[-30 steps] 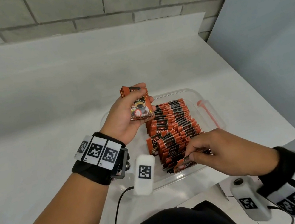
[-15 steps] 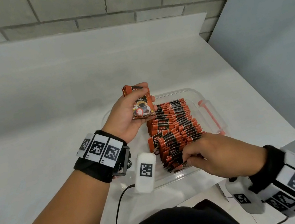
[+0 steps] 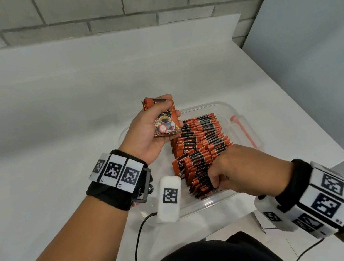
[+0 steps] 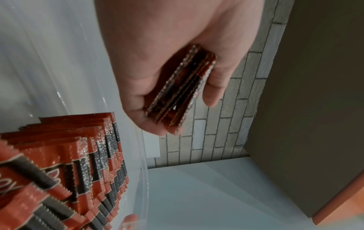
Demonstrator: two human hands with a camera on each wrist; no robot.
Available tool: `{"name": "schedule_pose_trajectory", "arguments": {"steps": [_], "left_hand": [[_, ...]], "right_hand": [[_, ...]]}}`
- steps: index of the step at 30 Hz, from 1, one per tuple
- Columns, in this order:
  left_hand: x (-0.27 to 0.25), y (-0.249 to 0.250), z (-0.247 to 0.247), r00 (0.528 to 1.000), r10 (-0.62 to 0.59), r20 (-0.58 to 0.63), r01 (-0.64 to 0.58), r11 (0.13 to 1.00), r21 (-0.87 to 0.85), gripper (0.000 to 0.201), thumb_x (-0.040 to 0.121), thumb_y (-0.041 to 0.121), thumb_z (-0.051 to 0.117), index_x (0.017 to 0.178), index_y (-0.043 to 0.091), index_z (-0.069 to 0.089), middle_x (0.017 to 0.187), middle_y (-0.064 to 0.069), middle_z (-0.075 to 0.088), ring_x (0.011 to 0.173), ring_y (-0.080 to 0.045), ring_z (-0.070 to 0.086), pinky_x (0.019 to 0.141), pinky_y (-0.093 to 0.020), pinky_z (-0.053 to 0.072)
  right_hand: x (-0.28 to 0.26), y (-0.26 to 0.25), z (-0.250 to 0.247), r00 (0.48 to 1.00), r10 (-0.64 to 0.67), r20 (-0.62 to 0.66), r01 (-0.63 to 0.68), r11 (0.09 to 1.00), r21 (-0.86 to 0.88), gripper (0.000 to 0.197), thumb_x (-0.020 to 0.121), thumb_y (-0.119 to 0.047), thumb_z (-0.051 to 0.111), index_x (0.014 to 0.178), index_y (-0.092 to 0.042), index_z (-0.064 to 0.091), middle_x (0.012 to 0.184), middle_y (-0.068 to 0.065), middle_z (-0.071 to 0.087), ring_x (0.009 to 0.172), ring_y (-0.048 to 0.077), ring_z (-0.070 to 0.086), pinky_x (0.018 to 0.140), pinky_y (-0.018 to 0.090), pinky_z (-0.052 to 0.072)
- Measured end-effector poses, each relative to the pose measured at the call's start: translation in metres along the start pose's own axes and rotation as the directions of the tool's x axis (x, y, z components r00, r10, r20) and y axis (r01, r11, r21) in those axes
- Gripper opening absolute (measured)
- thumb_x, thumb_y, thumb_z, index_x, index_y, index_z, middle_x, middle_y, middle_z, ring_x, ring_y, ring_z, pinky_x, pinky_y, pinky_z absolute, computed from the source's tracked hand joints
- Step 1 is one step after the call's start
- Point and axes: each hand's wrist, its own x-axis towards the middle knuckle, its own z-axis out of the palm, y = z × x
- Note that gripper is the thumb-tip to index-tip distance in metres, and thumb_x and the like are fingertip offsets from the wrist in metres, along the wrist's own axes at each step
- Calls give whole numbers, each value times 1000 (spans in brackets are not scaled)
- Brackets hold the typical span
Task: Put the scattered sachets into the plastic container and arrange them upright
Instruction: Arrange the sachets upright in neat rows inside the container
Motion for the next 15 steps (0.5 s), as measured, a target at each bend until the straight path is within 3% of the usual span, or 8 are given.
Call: {"name": "schedule_pose_trajectory", "arguments": {"steps": [10, 15], "left_hand": [[0, 0, -1, 1000, -5, 5, 5, 1000, -13, 20, 92, 18, 56, 111, 16, 62, 80, -7, 65, 66, -19, 62, 67, -31, 50], [2, 1, -1, 1000, 0, 6, 0, 1000, -25, 20, 92, 17, 56, 110, 16, 62, 78, -6, 65, 64, -18, 62, 68, -31, 49]], "right_hand": [[11, -1, -3, 997, 44, 58, -43, 999, -21, 9, 83, -15, 65, 84, -23, 71, 85, -9, 68, 75, 8, 54, 63, 17, 40], [17, 5, 0, 992, 74, 102, -77, 996, 33, 4, 79, -16, 72, 79, -19, 70, 77, -10, 65, 69, 6, 54, 66, 20, 45]]}}
